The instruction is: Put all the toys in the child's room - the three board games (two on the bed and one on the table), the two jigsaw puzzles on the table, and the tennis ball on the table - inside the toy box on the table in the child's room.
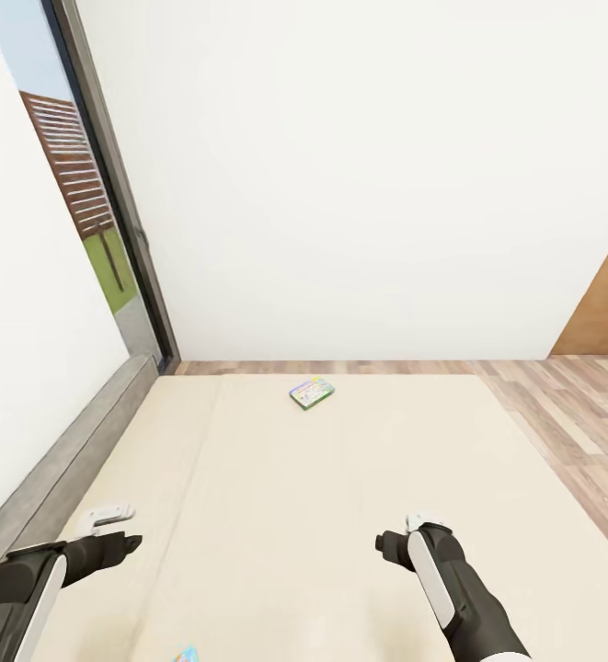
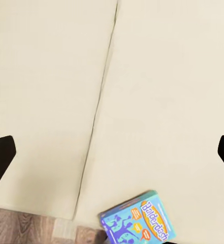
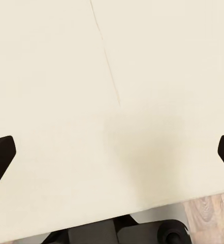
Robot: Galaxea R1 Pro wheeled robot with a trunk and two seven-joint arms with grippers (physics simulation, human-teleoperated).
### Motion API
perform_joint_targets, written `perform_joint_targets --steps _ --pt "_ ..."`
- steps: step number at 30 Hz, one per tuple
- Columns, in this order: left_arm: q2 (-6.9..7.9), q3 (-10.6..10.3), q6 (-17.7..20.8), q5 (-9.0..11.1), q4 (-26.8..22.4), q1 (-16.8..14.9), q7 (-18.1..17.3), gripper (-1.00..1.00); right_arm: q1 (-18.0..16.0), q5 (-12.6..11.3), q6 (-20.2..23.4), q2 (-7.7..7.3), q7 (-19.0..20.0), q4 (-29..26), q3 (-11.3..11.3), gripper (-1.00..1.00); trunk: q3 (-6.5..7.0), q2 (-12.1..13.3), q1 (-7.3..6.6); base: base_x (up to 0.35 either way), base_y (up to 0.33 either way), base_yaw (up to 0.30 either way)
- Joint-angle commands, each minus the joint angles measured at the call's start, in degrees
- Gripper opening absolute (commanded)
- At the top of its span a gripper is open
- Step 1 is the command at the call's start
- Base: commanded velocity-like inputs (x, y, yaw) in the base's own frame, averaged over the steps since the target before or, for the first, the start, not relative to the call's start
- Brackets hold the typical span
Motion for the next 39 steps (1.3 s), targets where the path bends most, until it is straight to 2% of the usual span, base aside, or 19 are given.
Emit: perform_joint_targets --steps 1,20,26,30,32,34,35,37,39 --pt "0.01 0.05 0.31 0.3 -0.04 -0.04 -0.02 1.0 -0.05 -0.61 0.14 0.05 -0.49 -0.07 -0.1 1.0 -0.12 -0.12 0.04 0.0 0.068 0.0" --pt "-0.03 0.03 0.31 0.24 0.23 -0.09 0.08 1.0 -0.05 -0.56 0.14 -0.01 -0.49 0.11 -0.09 1.0 -0.12 -0.12 0.04 0.0 0.011 0.0" --pt "-0.28 -0.2 0.25 0.1 2.68 -0.1 0.45 1.0 -0.05 -0.48 0.14 0.06 -0.49 0.11 -0.1 1.0 -0.12 -0.12 0.04 0.0 0.0 0.0" --pt "-1.41 -0.67 -0.67 -0.1 9.78 -1.92 0.66 1.0 -0.05 -0.34 0.15 0.19 -0.49 0.08 -0.04 1.0 -0.12 -0.12 0.04 0.0 0.0 0.0" --pt "-1.79 -0.8 -2.3 -0.22 15.83 -4.36 0.72 1.0 -0.04 -0.21 0.19 0.32 -0.52 0.0 -0.01 1.0 -0.12 -0.12 0.04 0.0 0.0 0.0" --pt "-1.88 -0.91 -5.13 -0.38 25.47 -8.23 0.75 1.0 0.0 -0.08 0.24 0.42 -0.58 -0.33 0.07 1.0 -0.12 -0.12 0.04 0.0 0.0 0.0" --pt "-1.86 -0.95 -5.9 -0.45 27.85 -9.25 0.75 1.0 0.01 -0.04 0.27 0.44 -0.62 -0.44 0.09 1.0 -0.12 -0.12 0.04 0.0 0.0 0.0" --pt "-1.75 -1.19 -9.26 -0.67 36.34 -13.01 0.76 1.0 0.02 -0.02 0.67 0.47 -0.65 -1.11 0.3 1.0 -0.12 -0.12 0.04 0.0 0.0 0.0" --pt "-1.71 -1.28 -11.65 -0.81 41.1 -15.04 0.81 1.0 0.06 -0.14 0.93 0.52 -0.66 -2.32 1.16 1.0 -0.12 -0.12 0.04 0.0 0.0 0.0"
